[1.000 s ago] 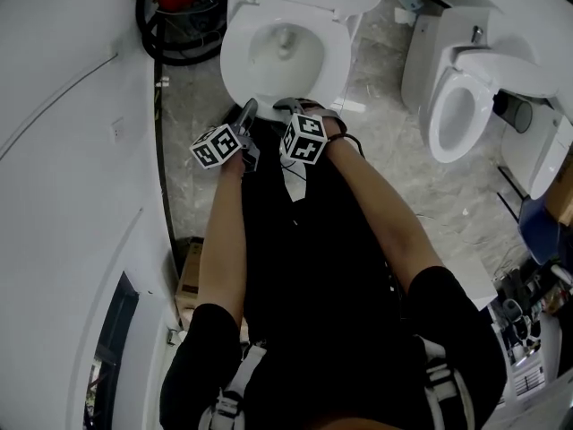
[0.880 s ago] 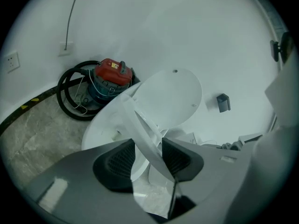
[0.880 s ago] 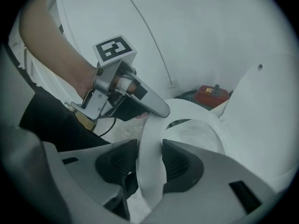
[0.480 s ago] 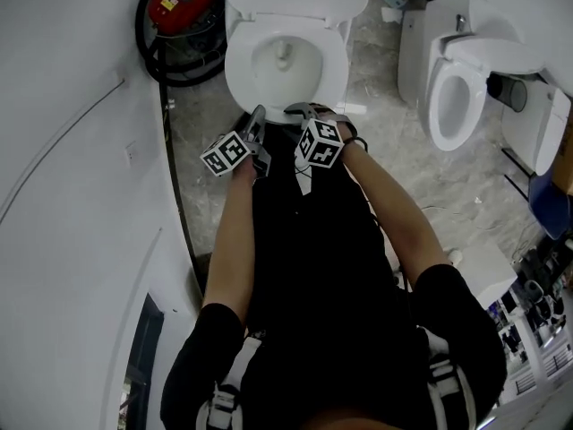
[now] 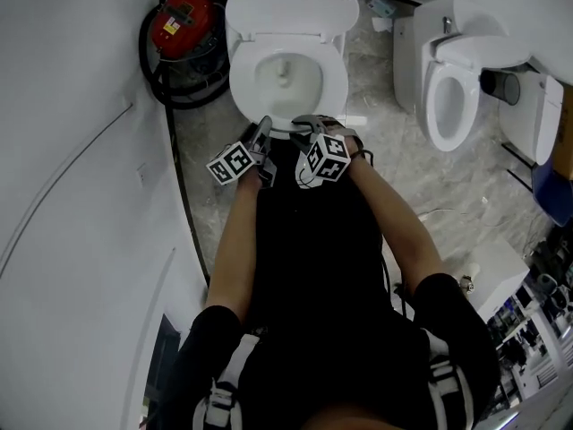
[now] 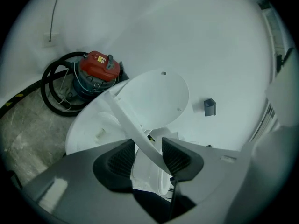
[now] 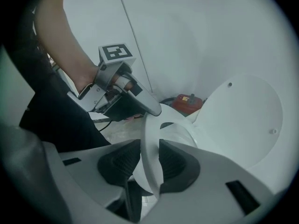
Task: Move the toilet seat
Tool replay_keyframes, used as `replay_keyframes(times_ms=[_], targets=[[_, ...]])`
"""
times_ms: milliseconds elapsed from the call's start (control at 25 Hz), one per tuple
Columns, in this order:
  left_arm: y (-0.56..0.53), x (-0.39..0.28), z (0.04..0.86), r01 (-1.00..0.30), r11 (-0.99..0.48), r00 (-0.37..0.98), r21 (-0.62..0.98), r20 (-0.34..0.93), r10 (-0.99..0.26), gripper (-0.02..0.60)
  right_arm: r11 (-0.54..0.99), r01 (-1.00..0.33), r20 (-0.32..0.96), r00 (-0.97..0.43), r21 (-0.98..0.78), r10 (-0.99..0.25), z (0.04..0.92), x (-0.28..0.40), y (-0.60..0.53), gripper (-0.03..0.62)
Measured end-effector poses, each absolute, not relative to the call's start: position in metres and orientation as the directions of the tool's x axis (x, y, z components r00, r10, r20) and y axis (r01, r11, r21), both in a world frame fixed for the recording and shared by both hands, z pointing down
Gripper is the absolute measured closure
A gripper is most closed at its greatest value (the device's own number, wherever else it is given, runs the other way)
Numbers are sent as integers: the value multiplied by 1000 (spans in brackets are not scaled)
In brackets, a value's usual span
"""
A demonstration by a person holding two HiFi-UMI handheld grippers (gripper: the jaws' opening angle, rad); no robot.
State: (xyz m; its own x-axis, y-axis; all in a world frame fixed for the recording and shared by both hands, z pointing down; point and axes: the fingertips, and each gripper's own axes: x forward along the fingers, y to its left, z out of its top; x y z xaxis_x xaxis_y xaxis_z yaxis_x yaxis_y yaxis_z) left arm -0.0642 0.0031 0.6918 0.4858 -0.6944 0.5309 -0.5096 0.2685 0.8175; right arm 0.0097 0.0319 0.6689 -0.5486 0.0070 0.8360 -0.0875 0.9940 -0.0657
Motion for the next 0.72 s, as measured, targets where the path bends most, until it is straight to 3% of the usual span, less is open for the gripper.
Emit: replay_keyframes(times_ms=[240,400,720], targets=[[0,-61,684,-523,254,540,813,547,-640,397,985,-160,835,-549,-67,-32,661,12,27,471],[-12,-63,675,-504,246,532,828,522,-667,397,978,-197,822,-566,-62,-62,650,11,14,471],[-31,-63,659,-481,248,532,841,505,-680,396,985,-165,801,-597,-58,-53,633,11,-5,477]])
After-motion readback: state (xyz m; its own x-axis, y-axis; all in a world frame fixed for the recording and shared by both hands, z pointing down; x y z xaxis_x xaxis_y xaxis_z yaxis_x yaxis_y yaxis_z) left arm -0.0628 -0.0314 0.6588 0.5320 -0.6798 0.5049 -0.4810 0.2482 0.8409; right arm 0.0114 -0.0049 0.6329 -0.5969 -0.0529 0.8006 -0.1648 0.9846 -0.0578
